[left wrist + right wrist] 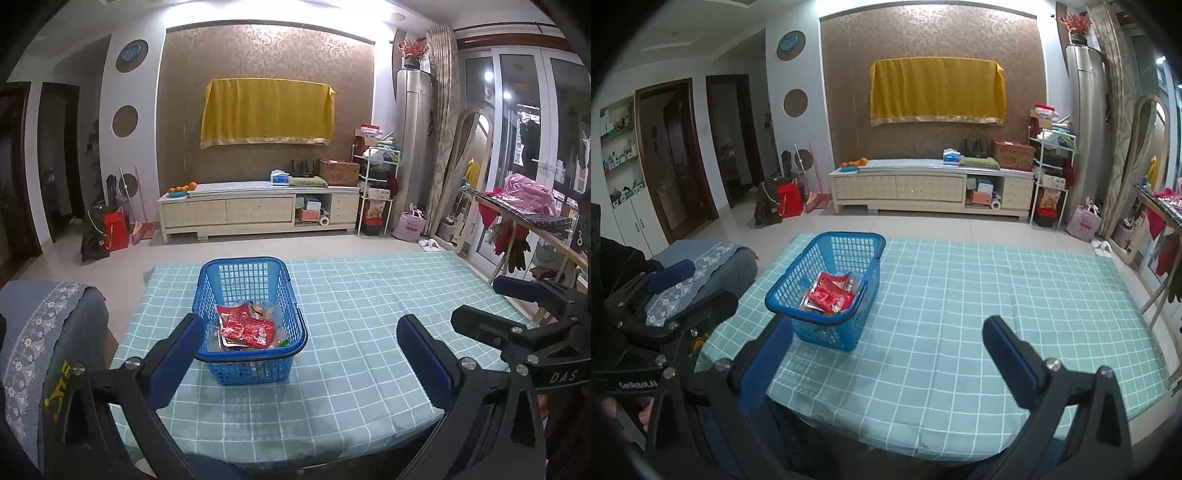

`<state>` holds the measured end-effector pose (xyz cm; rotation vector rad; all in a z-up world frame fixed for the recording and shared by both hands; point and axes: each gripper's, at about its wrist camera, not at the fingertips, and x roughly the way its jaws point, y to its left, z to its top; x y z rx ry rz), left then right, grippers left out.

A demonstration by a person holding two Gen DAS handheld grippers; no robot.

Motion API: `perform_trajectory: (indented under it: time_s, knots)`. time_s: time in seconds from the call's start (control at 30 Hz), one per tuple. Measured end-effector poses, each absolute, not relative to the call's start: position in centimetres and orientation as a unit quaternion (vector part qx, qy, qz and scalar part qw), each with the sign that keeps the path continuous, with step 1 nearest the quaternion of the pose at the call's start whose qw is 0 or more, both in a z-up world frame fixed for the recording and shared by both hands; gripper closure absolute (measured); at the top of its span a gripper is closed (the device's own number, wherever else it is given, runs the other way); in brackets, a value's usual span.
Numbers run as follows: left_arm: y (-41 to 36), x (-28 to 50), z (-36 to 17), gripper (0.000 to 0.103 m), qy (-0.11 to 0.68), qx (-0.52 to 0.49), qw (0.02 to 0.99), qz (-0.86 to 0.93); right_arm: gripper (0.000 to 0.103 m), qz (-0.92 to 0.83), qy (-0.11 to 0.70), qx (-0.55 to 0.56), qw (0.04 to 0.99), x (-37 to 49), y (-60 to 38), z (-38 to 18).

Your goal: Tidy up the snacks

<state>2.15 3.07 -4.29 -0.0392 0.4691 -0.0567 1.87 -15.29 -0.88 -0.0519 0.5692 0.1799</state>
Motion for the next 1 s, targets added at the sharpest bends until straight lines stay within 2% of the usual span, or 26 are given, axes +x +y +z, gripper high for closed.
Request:
perform_trajectory:
  time_s: [1.0]
  knots:
    - [3.22, 1.69, -3.96, 0.0, 0.232, -0.015, 0.972, -0.033, 0.0, 0.092, 0.284, -0.026, 0.954, 1.42, -14.8, -0.85]
